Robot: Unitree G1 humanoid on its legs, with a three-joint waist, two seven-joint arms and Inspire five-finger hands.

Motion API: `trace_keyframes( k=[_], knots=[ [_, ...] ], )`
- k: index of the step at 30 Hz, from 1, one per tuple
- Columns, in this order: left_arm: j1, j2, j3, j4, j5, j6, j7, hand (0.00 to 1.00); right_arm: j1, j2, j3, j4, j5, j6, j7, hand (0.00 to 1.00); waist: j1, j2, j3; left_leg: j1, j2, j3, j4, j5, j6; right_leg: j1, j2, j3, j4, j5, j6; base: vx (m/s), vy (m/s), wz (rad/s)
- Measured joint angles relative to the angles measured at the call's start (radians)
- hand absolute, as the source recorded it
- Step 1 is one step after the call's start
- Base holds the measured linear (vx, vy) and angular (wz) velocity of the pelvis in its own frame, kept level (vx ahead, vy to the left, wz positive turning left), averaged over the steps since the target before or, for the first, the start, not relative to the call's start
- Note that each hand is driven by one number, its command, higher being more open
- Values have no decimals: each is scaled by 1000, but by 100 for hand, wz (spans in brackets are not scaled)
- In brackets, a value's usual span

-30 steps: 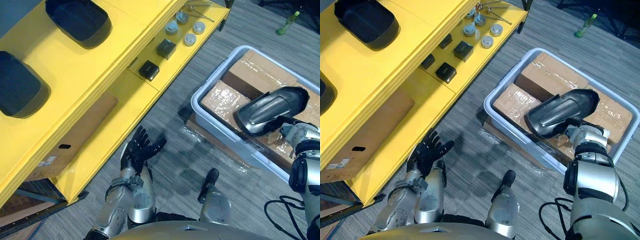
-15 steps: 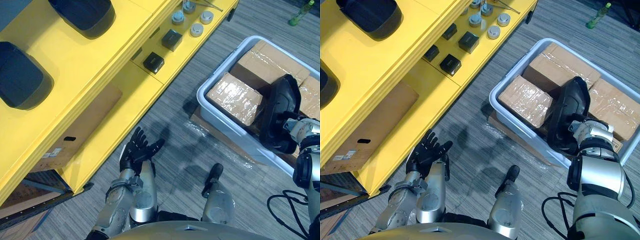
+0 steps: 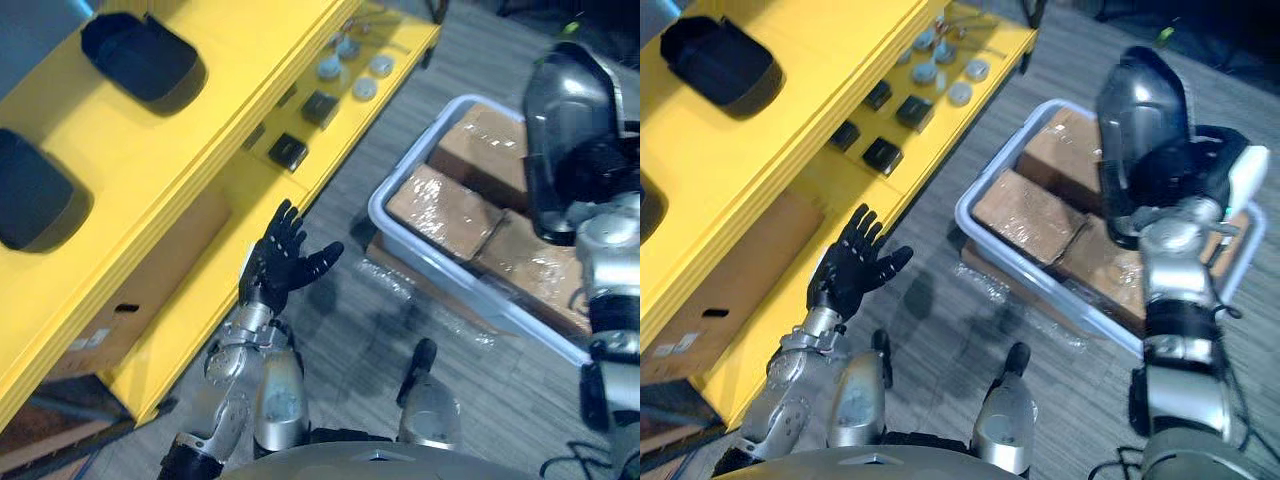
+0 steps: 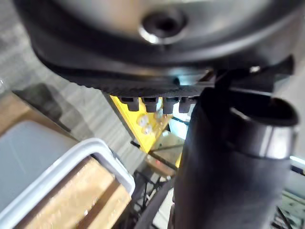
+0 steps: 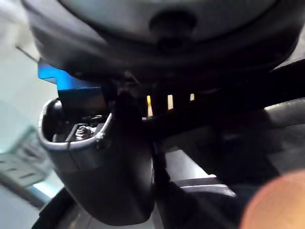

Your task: Walk over and take three plastic housings, then place them on the shelf

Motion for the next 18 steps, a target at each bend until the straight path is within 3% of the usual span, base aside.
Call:
trace_keyframes(
  k=[1, 5, 11, 18],
  knots=[
    [-10, -3, -17, 0, 0, 18, -1, 100, 34, 46, 20, -31, -43, -10, 0, 0, -12, -18, -31, 19, 0, 14, -23, 5, -3, 6, 1, 3, -9, 0, 0, 139, -3, -18],
    [-74, -22, -73, 18, -42, 74, 0, 100, 113, 127, 63, -82, -158, -37, 0, 0, -32, -43, -81, 81, -2, 55, -71, 9, -6, 30, 3, 22, -29, 2, 0, 114, 18, -20],
    [-179, -83, -76, 143, -88, 76, 63, 100, 178, 178, 142, -175, -205, -86, 0, 0, -65, -44, -137, 161, -5, 93, -140, 22, -11, 53, 7, 40, -31, 2, 0, 39, 7, -13],
    [-207, -91, -143, 172, -33, 76, 136, 100, 197, 281, 290, -195, -201, -129, -18, 0, -65, -56, -202, 208, -7, 110, -166, 29, -11, 82, 7, 53, -33, 2, 0, -13, 5, -5]
  ],
)
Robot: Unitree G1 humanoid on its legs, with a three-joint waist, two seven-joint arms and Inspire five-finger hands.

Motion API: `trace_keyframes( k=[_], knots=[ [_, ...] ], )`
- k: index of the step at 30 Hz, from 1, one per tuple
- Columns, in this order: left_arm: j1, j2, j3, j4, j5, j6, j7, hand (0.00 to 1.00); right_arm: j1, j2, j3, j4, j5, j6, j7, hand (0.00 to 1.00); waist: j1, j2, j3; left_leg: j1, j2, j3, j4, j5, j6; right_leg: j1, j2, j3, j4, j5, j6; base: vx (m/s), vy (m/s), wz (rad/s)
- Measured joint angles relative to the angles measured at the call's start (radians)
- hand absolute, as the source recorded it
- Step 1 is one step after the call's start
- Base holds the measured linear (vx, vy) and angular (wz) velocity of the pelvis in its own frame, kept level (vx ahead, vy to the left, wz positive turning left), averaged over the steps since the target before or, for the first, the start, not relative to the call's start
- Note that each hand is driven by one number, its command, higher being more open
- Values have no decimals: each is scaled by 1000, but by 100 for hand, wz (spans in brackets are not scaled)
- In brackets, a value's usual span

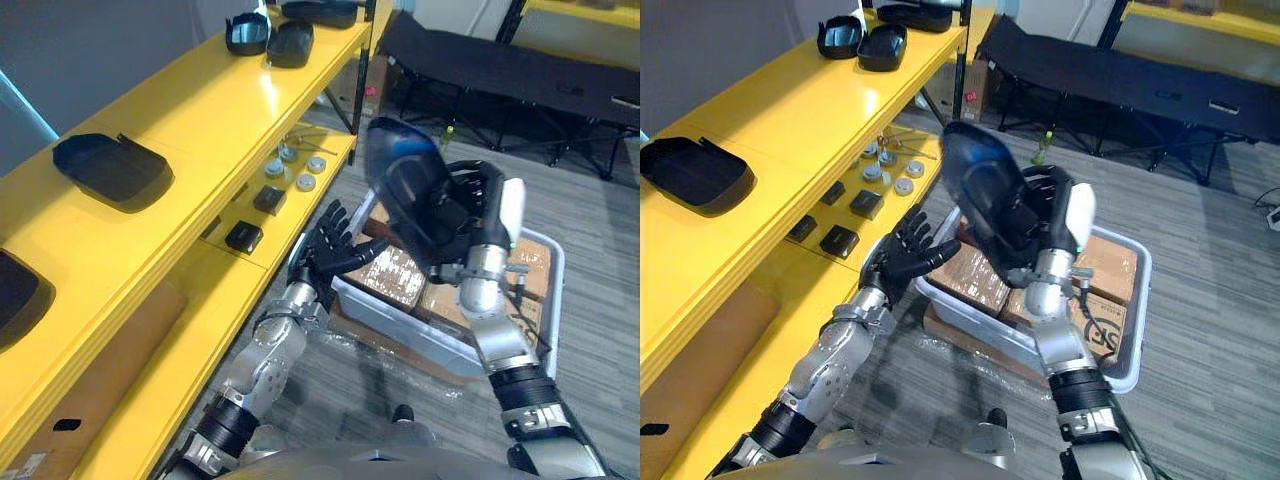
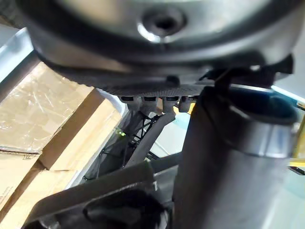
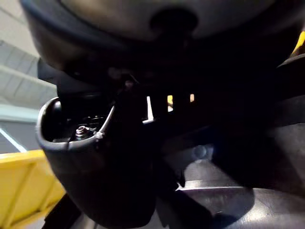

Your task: Walk over and take three plastic housings, then place them on the shelf

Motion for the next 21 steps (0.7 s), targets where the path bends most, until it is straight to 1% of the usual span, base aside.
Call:
trace_keyframes(
  k=[3, 5, 7, 11, 13, 16, 17, 19, 21],
  knots=[
    [-27, 0, -2, 48, 61, -3, 32, 100, 8, 26, 47, 0, 4, -18, 0, 0, 4, -6, -14, -1, -1, -9, -1, 4, -1, 24, 4, -2, -39, 2, 4, -72, -9, 6],
    [-37, 0, 2, 81, 71, -3, 48, 100, 8, 27, 68, 0, 6, -34, 1, 0, 1, -2, -17, -1, 0, -13, -3, 9, -1, 28, 6, -4, -43, 2, 4, -43, -6, 6],
    [-37, 0, 0, 99, 67, -3, 46, 100, 8, 28, 77, 0, 9, -38, 1, 0, 2, -3, -20, -1, 0, -14, -4, 11, -1, 30, 6, -4, -46, 2, 5, -40, 5, 1],
    [-39, 0, -3, 107, -3, -3, 34, 100, 8, 53, 84, 1, 31, -38, 1, 0, 0, -12, -26, -1, 0, -14, -5, 14, 0, 30, 7, -3, -47, 3, 5, 0, 0, 0],
    [-44, 0, -16, 107, -18, -3, 36, 100, 9, 56, 113, 2, 45, -38, 1, 0, 1, -19, -34, -2, 0, -14, -6, 14, 0, 30, 7, -4, -47, 3, 5, 0, 0, 0],
    [-68, 0, -35, 108, -50, -3, 61, 100, 9, 66, 164, 2, 47, -38, 3, 0, 2, -27, -41, -1, 0, -15, -7, 14, 0, 32, 7, -6, -48, 3, 5, 0, 0, 0],
    [-67, 1, -36, 109, -70, -4, 69, 100, 9, 73, 161, 3, 53, -38, 1, 0, 2, -29, -43, -1, 0, -16, -7, 14, 0, 33, 7, -6, -49, 3, 5, 0, 0, 0],
    [-67, 2, -36, 114, -132, -5, 85, 100, 9, 81, 165, 3, 69, -38, 2, 0, 3, -31, -46, -1, 0, -17, -7, 14, 0, 34, 7, -8, -50, 3, 5, 0, 0, 0],
    [-67, 1, -44, 142, -259, -10, 87, 100, 10, 96, 169, 9, 85, -38, 1, 0, 4, -34, -59, -1, 0, -19, -9, 15, 0, 37, 8, -10, -52, 3, 5, 0, 0, 0]
  ],
)
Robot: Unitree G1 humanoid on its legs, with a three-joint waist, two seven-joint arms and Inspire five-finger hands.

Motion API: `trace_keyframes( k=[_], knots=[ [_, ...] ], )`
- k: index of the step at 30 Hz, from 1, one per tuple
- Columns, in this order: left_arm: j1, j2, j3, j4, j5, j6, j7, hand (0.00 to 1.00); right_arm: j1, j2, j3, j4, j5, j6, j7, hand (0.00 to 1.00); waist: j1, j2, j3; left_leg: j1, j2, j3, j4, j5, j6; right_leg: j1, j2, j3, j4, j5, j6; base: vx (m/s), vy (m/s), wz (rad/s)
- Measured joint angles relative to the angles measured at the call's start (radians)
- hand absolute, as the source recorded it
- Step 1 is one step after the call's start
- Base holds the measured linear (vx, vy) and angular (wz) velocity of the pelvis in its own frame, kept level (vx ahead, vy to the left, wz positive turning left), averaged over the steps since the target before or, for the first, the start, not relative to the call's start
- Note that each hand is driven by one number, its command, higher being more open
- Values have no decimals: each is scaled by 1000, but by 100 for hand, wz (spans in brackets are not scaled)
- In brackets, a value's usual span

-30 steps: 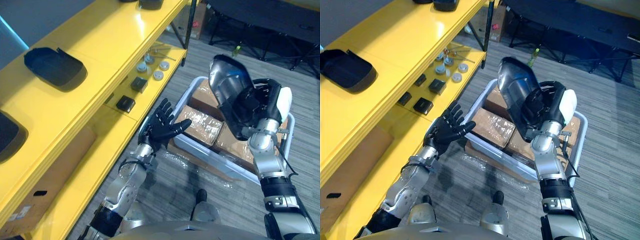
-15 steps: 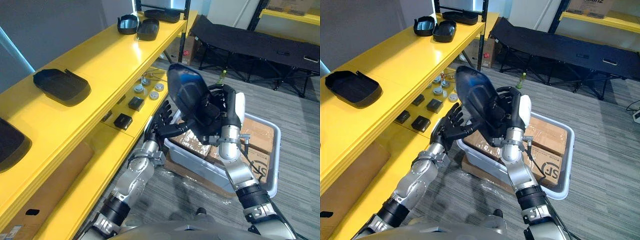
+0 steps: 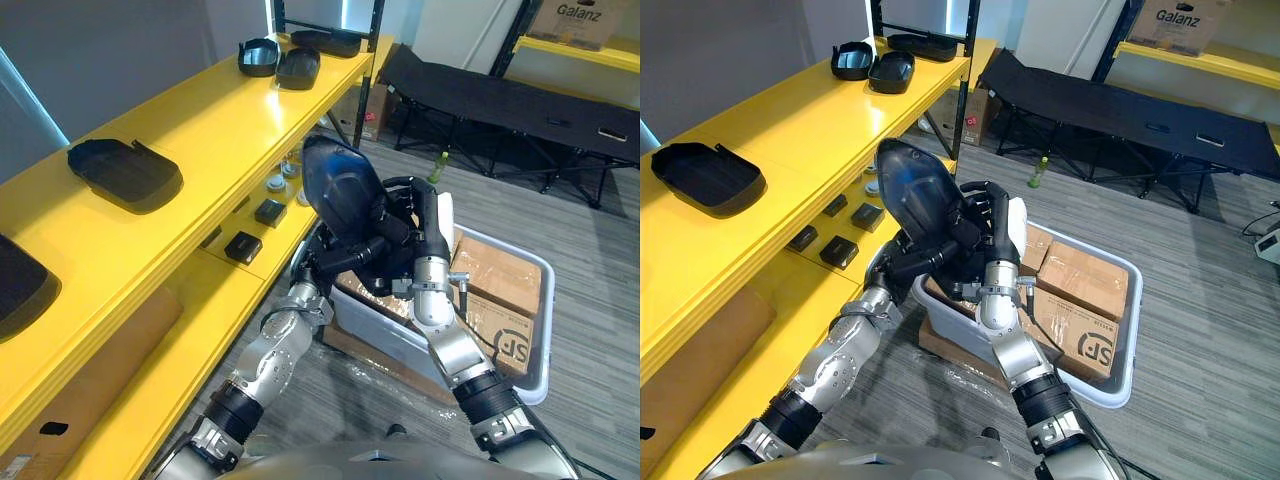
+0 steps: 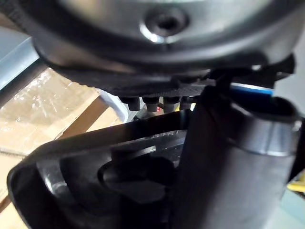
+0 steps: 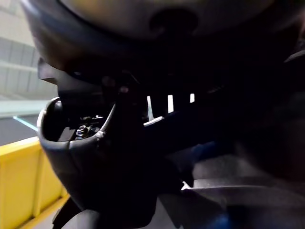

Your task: Walk over and take three plastic housings, then place them on the shelf

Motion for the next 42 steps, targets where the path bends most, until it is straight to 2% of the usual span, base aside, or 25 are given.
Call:
trace_keyframes(
  k=[1, 2, 8, 12, 18, 25, 26, 30, 35, 37, 40, 41, 42],
  knots=[
    [1, 0, -6, 10, -46, -8, -2, 100, 1, 0, 5, 2, 1, 0, 0, 0, -1, -1, -4, 1, 0, 0, -1, 0, 0, 3, 0, -1, -2, 0, 0, -19, 12, 3],
    [1, 0, -16, 15, -85, -15, -3, 0, 3, 1, 9, 2, 1, 0, -1, 0, -1, -3, -6, 3, 0, -3, -3, 1, 1, 8, 1, -6, -7, 0, 0, -22, 10, 9],
    [4, -8, -54, 46, -236, -39, -68, 0, 10, 17, 17, 30, 35, 0, -45, 0, -3, -15, -27, 23, 0, -6, -30, 12, -1, 25, 4, -17, -15, -1, -1, -5, 3, 3],
    [4, -28, -35, 105, -365, -104, -68, 0, 43, 29, 53, 32, 36, -26, -52, 0, -6, -18, -29, 37, 0, 5, -39, 12, -1, 28, 4, -9, -16, -2, -2, -6, 9, -5],
    [6, -23, -35, 165, -368, -188, -67, 0, 64, 53, 94, 21, 35, -42, -56, 0, 1, -38, -40, 38, 0, 5, -49, 16, -1, 28, 5, -13, -18, -2, -3, -2, 2, -1],
    [6, -23, -43, 165, -376, -212, -84, 0, 75, 64, 91, 3, 30, -43, -56, 0, -6, -47, -46, 42, 0, 7, -49, 16, -1, 29, 5, -11, -17, -3, -3, 0, 0, 0],
    [7, -23, -43, 165, -376, -213, -89, 0, 78, 64, 91, -2, 30, -43, -56, 100, -6, -47, -46, 43, 0, 7, -49, 16, -1, 29, 5, -10, -17, -3, -3, -15, 11, -4],
    [8, -23, -40, 165, -388, -238, -99, 0, 89, 62, 99, -14, 30, -70, -54, 100, -6, -49, -47, 52, 0, 15, -54, 16, -1, 30, 5, -4, -17, -3, -3, -16, 12, -5],
    [14, -26, -21, 162, -340, -294, -87, 0, 132, 65, 125, -48, 44, -154, -52, 100, -5, -58, -53, 57, -1, 17, -62, 17, -3, 29, 6, -9, -14, -6, -7, 0, 0, 0],
    [18, -38, 10, 134, -230, -304, -50, 0, 157, 73, 129, -62, 50, -160, -43, 100, -3, -60, -54, 59, -1, 17, -64, 17, -3, 29, 7, -11, -13, -6, -7, 0, 0, 0],
    [61, -59, 72, -45, -61, -323, -12, 0, 193, 74, 121, -63, 126, -145, -15, 100, -1, -60, -54, 60, -1, 17, -66, 17, -4, 29, 7, -15, -13, -6, -7, 0, 0, 0],
    [64, -66, 90, -85, 87, -323, 14, 0, 199, 76, 120, -81, 155, -146, -3, 100, -2, -59, -54, 60, -1, 17, -66, 17, -4, 29, 7, -15, -13, -6, -7, 0, 0, 0],
    [64, -67, 96, -101, 139, -323, 28, 0, 199, 79, 119, -91, 157, -146, 1, 100, -4, -59, -54, 61, -1, 17, -66, 17, -3, 29, 7, -15, -13, -6, -7, 0, 0, 0]
  ],
)
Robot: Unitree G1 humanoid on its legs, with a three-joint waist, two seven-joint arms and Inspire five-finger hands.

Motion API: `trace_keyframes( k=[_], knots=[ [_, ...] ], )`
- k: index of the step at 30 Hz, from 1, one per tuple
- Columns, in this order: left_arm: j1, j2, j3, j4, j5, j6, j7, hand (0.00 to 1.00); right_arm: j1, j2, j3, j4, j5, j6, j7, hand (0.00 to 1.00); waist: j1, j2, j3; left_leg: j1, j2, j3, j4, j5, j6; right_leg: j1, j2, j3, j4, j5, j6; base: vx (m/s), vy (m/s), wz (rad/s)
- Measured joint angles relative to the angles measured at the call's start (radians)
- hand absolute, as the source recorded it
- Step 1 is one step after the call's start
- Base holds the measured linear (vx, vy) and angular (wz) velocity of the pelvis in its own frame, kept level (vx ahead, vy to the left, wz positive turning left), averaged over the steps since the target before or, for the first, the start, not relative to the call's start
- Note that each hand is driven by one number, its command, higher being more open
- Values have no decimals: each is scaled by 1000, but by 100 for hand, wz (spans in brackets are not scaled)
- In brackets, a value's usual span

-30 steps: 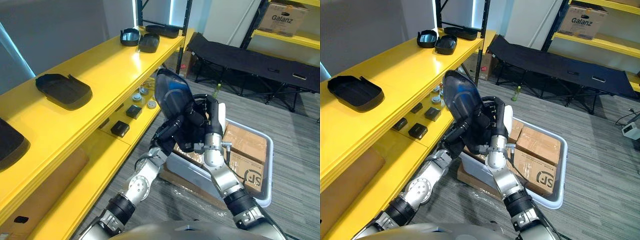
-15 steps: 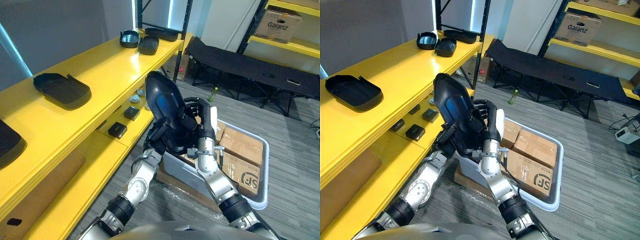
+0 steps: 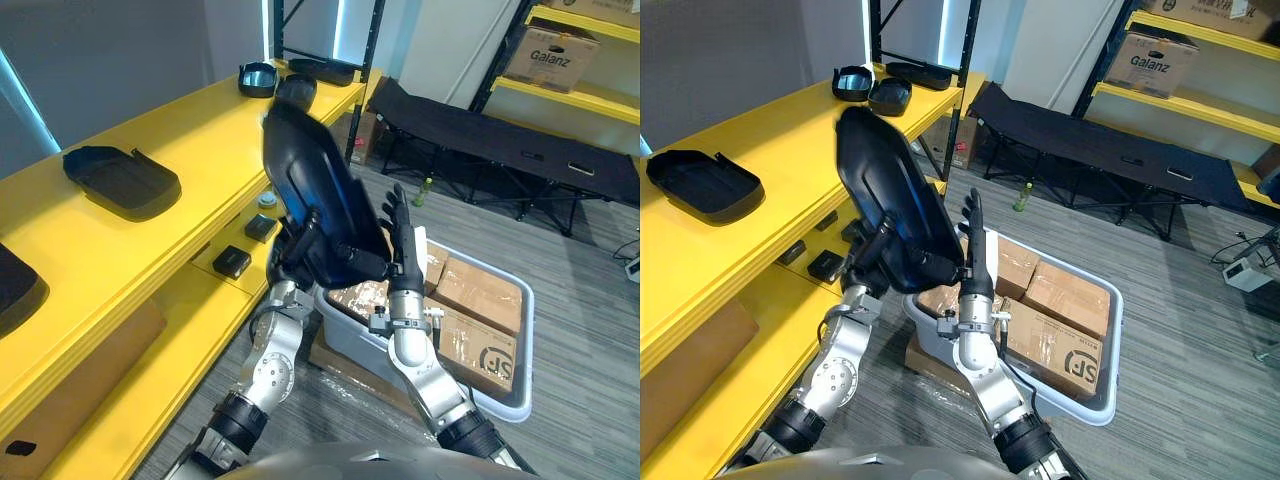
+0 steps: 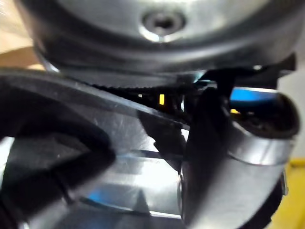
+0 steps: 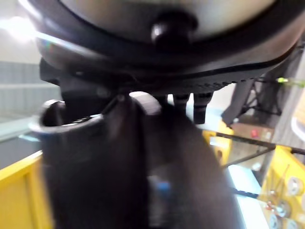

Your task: Walk over and take three plastic housings, then place them on the shelf

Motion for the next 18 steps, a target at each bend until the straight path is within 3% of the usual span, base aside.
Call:
trace_keyframes(
  k=[6, 12, 18],
  knots=[
    [29, -11, 106, -83, 520, 10, 183, 0, 27, -1, -94, -46, 72, -1, 71, 100, -4, 7, -3, 3, 0, 2, -1, 0, 0, 1, 0, 4, 0, 0, 0, -5, 2, 0],
    [115, -5, 187, -107, 884, 23, 245, 0, 124, 0, -140, -80, 327, 6, 289, 100, -3, 32, -6, -9, 0, 4, -17, 2, -4, -17, 3, 4, -5, 0, 0, 0, 0, 0],
    [199, 33, 317, -177, 992, 34, 313, 0, 270, 1, -288, -71, 671, 10, 572, 100, -27, 53, -1, -28, 0, 2, -16, 2, -4, -29, 4, -2, -16, 1, 2, 18, 10, 1]
  ],
)
